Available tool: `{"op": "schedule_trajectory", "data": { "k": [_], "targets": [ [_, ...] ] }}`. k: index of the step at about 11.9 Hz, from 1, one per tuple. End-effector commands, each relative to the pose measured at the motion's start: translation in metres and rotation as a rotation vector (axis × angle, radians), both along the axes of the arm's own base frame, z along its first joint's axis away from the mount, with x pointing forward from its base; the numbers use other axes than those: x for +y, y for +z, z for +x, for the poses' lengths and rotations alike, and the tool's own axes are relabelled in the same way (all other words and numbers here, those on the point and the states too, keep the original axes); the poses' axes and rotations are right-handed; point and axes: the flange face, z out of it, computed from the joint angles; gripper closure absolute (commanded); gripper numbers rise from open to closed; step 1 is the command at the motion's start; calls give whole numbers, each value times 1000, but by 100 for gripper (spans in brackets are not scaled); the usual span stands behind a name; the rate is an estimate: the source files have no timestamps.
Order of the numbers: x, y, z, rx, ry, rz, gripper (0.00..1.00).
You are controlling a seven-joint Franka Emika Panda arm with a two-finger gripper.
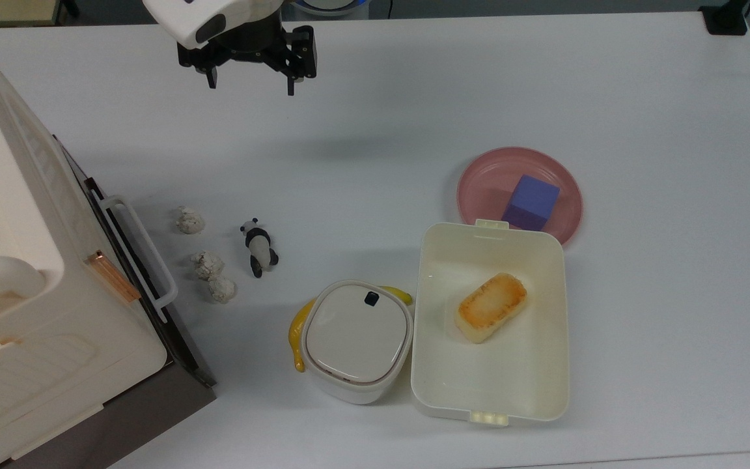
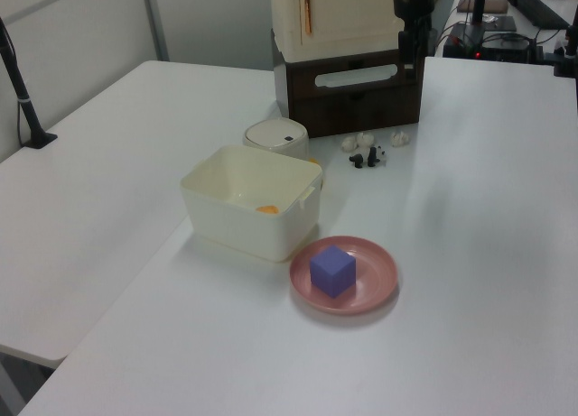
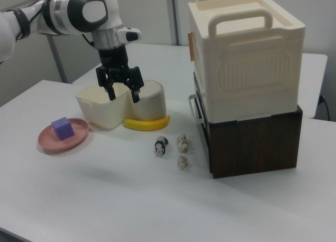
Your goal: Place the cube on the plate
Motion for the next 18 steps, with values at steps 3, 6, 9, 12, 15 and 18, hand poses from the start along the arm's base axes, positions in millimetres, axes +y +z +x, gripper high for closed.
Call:
{"op": "schedule_trajectory", "data": {
  "k": [3,6,9,12,15,18],
  "targets": [
    [-4,3,-9,8,1,16,0],
    [-14,6,-10,2,-16,17,0],
    [-16,7,-12,2,-19,17,0],
    [-34,21,-16,-22,-46,18,0],
    [-33,21,-16,-23,-45,19,0],
    [-31,21,-17,-22,-44,25,0]
  ]
}}
